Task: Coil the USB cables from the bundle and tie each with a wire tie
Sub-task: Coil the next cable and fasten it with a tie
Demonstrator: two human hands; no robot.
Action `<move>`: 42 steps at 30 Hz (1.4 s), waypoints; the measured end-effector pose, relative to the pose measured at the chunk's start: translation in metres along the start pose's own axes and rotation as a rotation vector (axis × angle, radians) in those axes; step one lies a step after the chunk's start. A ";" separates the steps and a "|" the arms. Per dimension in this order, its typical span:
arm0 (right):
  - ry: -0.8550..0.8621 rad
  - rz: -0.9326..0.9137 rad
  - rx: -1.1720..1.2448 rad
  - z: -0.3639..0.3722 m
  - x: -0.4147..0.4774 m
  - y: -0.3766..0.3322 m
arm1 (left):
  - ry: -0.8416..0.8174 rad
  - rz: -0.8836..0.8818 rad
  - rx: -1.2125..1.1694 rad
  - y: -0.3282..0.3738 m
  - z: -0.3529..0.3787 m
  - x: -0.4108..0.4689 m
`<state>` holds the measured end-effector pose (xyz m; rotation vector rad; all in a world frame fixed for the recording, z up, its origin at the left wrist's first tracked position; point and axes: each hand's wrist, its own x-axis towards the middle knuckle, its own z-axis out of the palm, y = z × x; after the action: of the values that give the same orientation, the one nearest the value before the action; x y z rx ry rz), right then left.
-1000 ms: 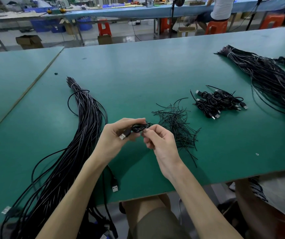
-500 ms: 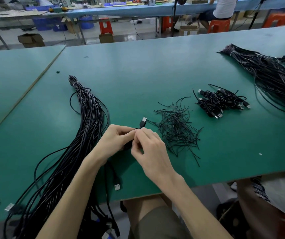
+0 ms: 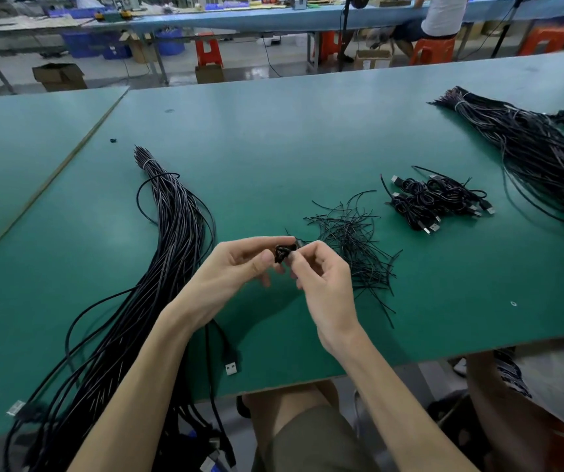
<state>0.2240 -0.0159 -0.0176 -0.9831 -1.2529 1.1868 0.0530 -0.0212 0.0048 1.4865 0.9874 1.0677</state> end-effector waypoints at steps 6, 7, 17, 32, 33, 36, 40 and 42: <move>0.008 -0.038 0.004 0.002 0.000 -0.002 | 0.082 0.063 0.055 -0.003 0.002 0.003; 0.000 -0.047 -0.017 0.003 0.000 -0.001 | 0.125 0.071 0.083 -0.003 0.003 0.004; -0.064 -0.478 -0.614 0.016 -0.009 -0.001 | 0.344 0.038 0.199 -0.004 0.003 0.005; 0.070 -0.147 -0.401 0.008 -0.003 -0.001 | 0.165 -0.055 -0.223 0.004 -0.010 -0.003; 0.079 -0.110 -0.351 0.007 -0.002 -0.001 | 0.128 -0.039 -0.197 0.003 -0.010 -0.002; 0.056 -0.084 -0.319 0.005 -0.002 -0.001 | 0.131 -0.004 -0.119 0.000 -0.008 0.001; -0.025 -0.158 -0.465 0.013 -0.005 -0.002 | 0.260 0.065 -0.055 -0.004 -0.005 0.005; -0.075 -0.290 -0.601 0.017 -0.009 -0.003 | 0.317 0.072 0.021 -0.006 -0.004 0.005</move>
<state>0.2082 -0.0268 -0.0143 -1.1369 -1.7984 0.6300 0.0507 -0.0143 0.0002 1.4039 1.1731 1.3787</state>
